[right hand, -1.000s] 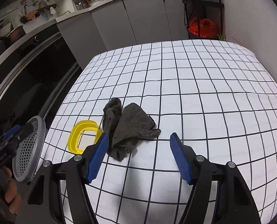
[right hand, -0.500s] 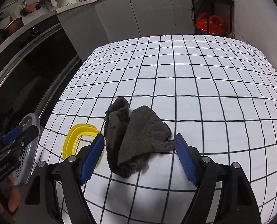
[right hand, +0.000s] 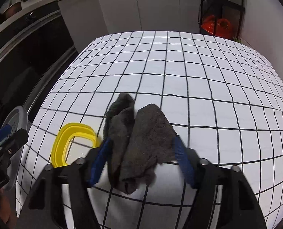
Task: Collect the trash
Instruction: 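Close the right gripper on the dark grey cloth glove, then grasp the yellow square container rim with the left gripper while the right gripper holds the glove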
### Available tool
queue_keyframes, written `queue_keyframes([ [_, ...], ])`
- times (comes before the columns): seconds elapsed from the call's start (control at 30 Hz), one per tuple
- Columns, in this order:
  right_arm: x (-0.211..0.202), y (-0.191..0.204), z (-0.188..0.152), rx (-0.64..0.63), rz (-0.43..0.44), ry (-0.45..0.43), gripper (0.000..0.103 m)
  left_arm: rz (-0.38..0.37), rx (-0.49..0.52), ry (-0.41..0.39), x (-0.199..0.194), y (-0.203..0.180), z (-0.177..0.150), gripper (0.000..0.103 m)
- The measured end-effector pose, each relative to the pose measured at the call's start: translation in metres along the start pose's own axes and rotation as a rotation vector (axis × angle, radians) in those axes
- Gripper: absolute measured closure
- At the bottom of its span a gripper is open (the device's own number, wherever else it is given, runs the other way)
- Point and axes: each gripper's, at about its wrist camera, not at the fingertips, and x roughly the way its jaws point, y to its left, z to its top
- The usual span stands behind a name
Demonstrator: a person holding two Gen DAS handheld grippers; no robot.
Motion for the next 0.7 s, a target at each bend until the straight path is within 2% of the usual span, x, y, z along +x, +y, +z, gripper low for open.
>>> queue_keyframes([
  [0.03, -0.001, 0.0, -0.001, 0.003, 0.007, 0.0, 0.068, -0.003, 0.001, 0.002, 0.0, -0.001, -0.001, 0.018],
  [0.07, -0.002, 0.0, -0.001, 0.005, 0.02, -0.003, 0.081, -0.005, 0.003, 0.003, 0.0, -0.002, -0.001, 0.018],
  [0.17, -0.008, -0.005, -0.002, 0.028, 0.027, -0.022, 0.085, -0.016, 0.009, 0.01, 0.0, -0.005, -0.004, 0.018],
  [0.27, -0.019, -0.017, -0.001, 0.07, 0.047, -0.044, 0.086, -0.029, 0.023, 0.014, 0.001, -0.012, -0.006, 0.018],
  [0.4, -0.039, -0.031, -0.001, 0.091, 0.032, -0.089, 0.086, -0.066, 0.036, 0.03, 0.004, -0.022, -0.009, 0.016],
  [0.6, -0.054, -0.049, -0.008, 0.103, 0.018, -0.104, 0.086, -0.116, 0.088, 0.039, 0.009, -0.051, -0.015, 0.015],
  [0.7, -0.059, -0.057, -0.012, 0.111, 0.02, -0.104, 0.086, -0.154, 0.089, 0.07, 0.017, -0.061, -0.018, 0.013],
])
